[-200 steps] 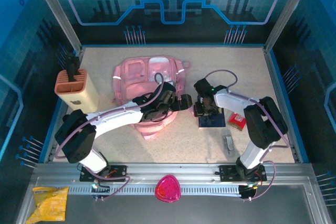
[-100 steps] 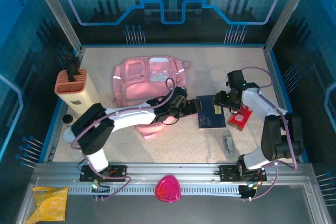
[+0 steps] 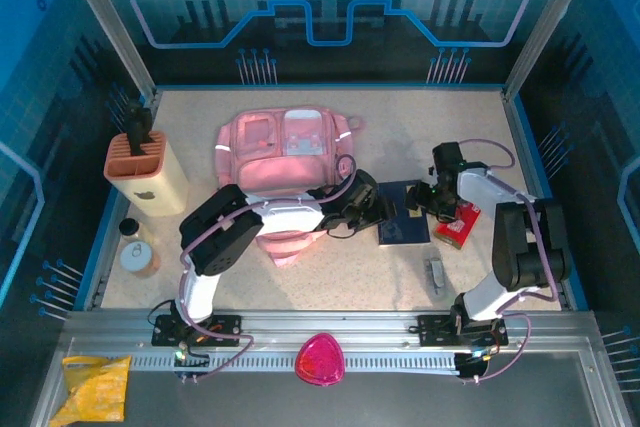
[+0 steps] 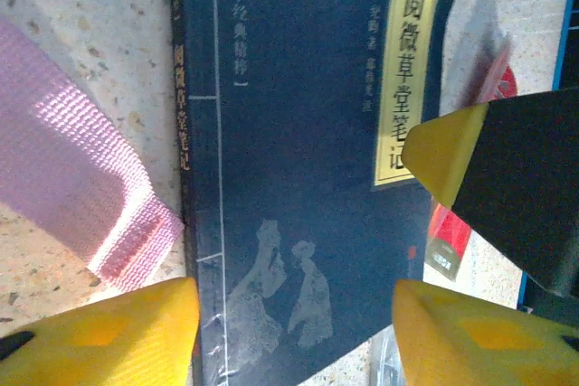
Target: Pack the student bag
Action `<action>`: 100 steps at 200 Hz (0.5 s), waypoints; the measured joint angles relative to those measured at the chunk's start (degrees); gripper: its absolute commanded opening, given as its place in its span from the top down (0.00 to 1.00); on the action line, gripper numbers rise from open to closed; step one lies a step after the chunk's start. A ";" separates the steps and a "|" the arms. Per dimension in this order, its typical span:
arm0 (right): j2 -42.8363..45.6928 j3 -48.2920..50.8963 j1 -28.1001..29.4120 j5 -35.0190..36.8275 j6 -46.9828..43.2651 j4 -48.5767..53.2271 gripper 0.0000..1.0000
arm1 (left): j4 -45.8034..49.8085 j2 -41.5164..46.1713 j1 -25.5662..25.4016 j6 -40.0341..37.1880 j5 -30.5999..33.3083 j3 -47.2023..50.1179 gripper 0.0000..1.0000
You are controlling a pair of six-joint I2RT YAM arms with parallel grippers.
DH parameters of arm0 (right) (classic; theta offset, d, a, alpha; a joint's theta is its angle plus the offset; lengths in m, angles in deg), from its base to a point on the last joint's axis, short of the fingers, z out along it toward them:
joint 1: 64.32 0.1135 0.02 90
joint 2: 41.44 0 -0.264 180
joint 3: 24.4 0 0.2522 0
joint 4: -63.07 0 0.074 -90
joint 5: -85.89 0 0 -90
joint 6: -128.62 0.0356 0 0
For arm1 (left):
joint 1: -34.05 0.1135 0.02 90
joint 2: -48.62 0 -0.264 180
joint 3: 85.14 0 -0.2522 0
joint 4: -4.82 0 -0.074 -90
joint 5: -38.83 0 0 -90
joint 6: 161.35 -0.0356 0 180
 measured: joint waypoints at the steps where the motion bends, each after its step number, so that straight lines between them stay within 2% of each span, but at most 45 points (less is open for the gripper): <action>1: -0.04 0.00 0.04 0.00 -0.02 0.00 0.29 | -0.02 -0.04 0.00 0.02 -0.02 -0.02 0.44; 54: -0.50 0.63 2.47 -1.18 0.00 0.00 0.29 | 1.29 -1.49 0.02 -0.20 0.07 -0.20 0.54; 100: 5.57 4.61 6.54 -2.51 1.29 0.35 0.31 | 2.91 -1.14 0.74 -1.68 2.19 1.27 0.65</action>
